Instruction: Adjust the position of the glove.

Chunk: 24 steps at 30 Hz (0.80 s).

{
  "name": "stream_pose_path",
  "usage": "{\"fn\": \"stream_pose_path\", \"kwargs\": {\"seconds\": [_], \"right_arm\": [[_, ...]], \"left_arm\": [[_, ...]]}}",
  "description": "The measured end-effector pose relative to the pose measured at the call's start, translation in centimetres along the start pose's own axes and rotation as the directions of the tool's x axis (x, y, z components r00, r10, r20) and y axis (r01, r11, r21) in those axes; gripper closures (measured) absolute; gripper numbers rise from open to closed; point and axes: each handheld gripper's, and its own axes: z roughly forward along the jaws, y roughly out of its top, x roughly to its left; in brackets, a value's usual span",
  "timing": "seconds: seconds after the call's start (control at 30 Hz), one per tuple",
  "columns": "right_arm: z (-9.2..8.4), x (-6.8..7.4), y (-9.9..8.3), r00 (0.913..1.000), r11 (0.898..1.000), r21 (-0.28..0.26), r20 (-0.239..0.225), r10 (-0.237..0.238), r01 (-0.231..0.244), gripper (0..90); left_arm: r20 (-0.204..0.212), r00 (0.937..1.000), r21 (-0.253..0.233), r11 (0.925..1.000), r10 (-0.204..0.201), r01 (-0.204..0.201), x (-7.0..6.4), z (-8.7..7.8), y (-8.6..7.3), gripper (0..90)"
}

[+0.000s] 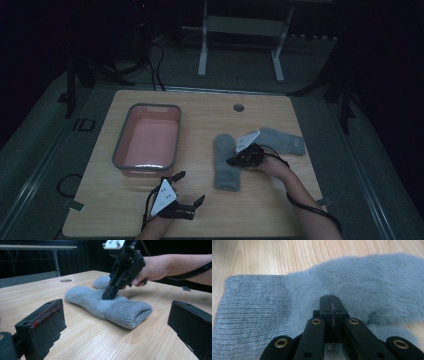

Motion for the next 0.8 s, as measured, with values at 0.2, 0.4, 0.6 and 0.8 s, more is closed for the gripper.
{"fn": "stream_pose_path", "kwargs": {"seconds": [0.2, 0.4, 0.6, 0.8], "right_arm": [[0.6, -0.6, 0.6, 0.9998, 1.0, -0.01, -0.011, 0.015, -0.015, 89.9], [0.4, -0.5, 0.4, 0.999, 0.998, -0.039, -0.011, 0.044, -0.045, 88.1], [-1.6, 0.6, 0.9, 0.9993, 0.996, -0.08, 0.006, 0.037, -0.036, 61.9], [-4.9, 1.2, 0.5, 0.9911, 0.987, -0.138, 0.091, 0.097, -0.083, 34.3]], "left_arm": [[0.001, 1.0, -0.001, 1.0, 0.0, 0.0, 0.0, 0.0, 0.0, 1.4], [0.002, 1.0, -0.003, 1.0, 0.001, -0.001, 0.0, 0.0, 0.0, 1.4], [-0.003, 1.0, -0.002, 1.0, -0.002, 0.002, 0.0, 0.0, 0.0, 1.4], [-0.002, 1.0, -0.004, 1.0, -0.002, 0.002, 0.0, 0.0, 0.0, 1.5]]}}
